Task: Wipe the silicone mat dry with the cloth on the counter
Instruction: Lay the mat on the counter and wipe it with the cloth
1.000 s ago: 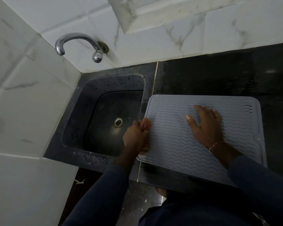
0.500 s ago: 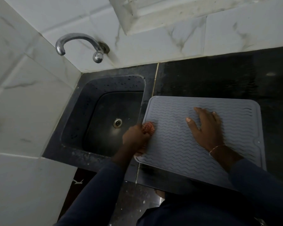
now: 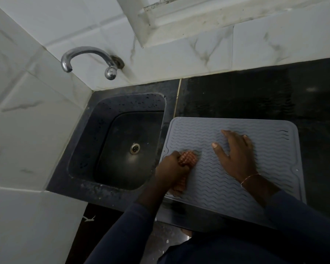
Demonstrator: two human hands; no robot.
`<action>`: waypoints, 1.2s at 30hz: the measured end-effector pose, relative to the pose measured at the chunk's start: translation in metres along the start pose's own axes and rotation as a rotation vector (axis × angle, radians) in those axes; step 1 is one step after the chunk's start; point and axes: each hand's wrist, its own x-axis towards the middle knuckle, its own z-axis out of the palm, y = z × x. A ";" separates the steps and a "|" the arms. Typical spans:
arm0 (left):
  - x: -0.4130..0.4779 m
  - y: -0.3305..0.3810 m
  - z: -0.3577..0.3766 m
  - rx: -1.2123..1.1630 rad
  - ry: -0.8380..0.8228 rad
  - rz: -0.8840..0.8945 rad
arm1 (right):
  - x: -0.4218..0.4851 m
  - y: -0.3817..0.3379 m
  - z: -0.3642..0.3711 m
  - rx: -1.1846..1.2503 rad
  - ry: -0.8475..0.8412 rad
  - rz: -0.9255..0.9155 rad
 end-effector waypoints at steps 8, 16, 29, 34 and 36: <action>0.002 -0.066 -0.054 0.191 0.274 -0.281 | 0.000 -0.002 -0.001 0.045 -0.011 0.043; -0.002 0.082 0.030 -0.109 0.076 0.272 | 0.038 0.000 -0.028 0.327 0.120 0.265; 0.041 -0.022 -0.044 0.263 0.194 -0.095 | 0.036 0.019 -0.014 0.009 0.038 0.118; 0.029 0.041 -0.023 -0.049 0.143 0.071 | 0.037 0.023 -0.012 -0.026 0.042 0.104; 0.019 0.080 0.009 -0.038 0.056 0.189 | 0.037 0.023 -0.012 -0.036 0.039 0.093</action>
